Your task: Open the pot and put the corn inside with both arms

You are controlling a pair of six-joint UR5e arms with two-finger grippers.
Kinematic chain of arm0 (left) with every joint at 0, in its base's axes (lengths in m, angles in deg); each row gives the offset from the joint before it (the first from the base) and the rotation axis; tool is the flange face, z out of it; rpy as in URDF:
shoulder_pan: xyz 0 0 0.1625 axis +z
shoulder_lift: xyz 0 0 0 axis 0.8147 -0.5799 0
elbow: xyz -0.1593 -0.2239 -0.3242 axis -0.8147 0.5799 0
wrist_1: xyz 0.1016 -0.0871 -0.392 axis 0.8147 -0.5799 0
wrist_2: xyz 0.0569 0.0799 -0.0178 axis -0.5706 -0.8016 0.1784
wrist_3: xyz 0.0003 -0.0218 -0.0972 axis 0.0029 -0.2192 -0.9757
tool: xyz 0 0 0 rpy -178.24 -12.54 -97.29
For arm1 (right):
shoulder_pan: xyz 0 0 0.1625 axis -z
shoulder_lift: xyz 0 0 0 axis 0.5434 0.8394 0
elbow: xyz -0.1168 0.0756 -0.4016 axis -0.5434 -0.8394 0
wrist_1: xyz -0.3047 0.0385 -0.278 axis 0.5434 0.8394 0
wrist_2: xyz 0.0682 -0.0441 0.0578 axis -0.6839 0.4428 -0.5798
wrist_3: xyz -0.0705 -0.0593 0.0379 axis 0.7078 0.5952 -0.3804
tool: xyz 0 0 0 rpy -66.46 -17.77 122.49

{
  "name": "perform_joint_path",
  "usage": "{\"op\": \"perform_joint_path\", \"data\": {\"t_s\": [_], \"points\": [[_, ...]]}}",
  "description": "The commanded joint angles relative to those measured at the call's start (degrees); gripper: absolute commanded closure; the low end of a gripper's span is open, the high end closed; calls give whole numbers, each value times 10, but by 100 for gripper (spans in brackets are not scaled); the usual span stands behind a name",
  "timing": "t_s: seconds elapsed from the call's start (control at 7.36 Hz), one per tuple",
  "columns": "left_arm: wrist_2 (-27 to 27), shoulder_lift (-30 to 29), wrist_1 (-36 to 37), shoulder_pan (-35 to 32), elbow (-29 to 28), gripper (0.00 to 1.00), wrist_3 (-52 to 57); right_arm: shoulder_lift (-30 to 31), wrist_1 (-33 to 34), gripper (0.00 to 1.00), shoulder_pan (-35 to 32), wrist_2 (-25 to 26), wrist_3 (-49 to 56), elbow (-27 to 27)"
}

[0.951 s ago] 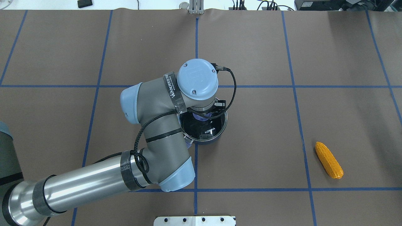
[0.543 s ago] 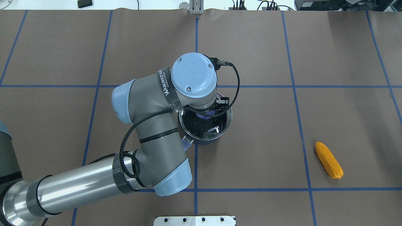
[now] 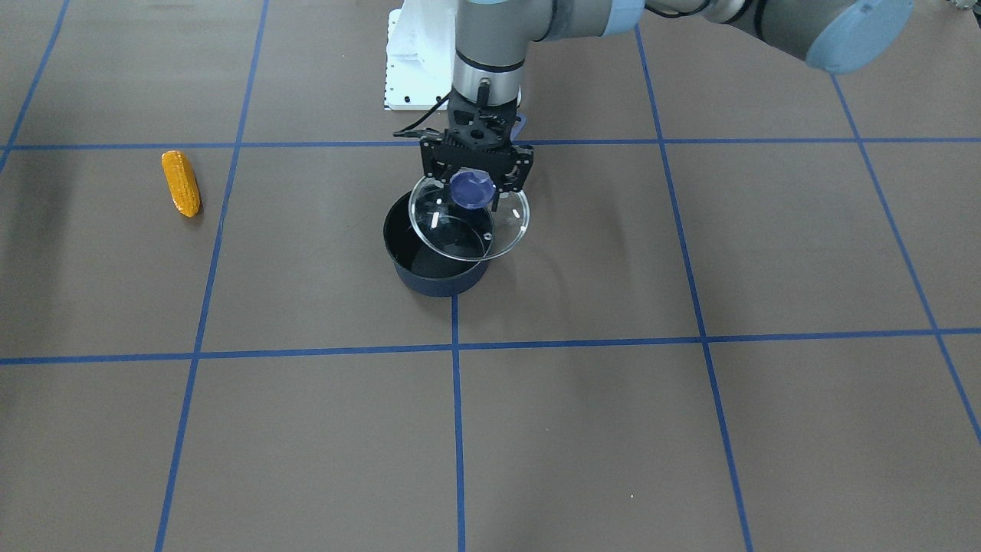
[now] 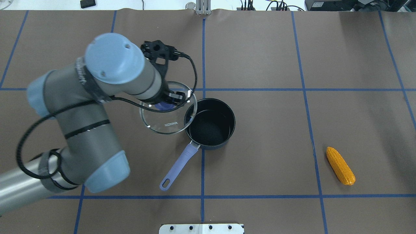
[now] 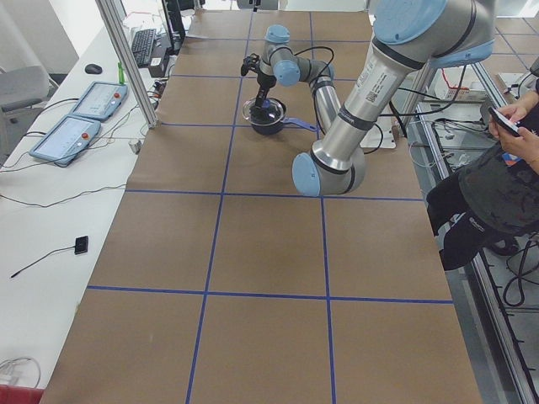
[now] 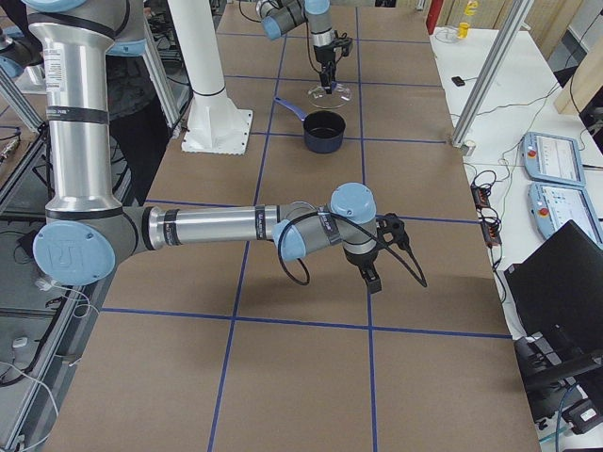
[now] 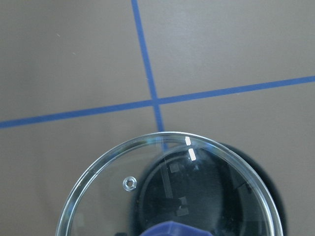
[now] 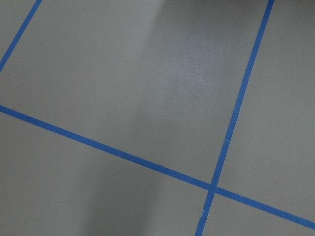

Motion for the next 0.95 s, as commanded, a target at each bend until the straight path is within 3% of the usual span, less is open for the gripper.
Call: {"op": "perform_joint_path", "data": {"t_s": [0.0,0.27,0.41,0.81], "points": [[98,131,-6,-107,63,73,166,1,0,0,0,-1,0,0],[169,242,-28,-196,66,73,342,1,0,0,0,-1,0,0],[192,315,-87,-219,63,73,397,1,0,0,1,-1,-1,0],[194,436,-284,-221,10,73,401,1,0,0,1,-1,0,0]]}}
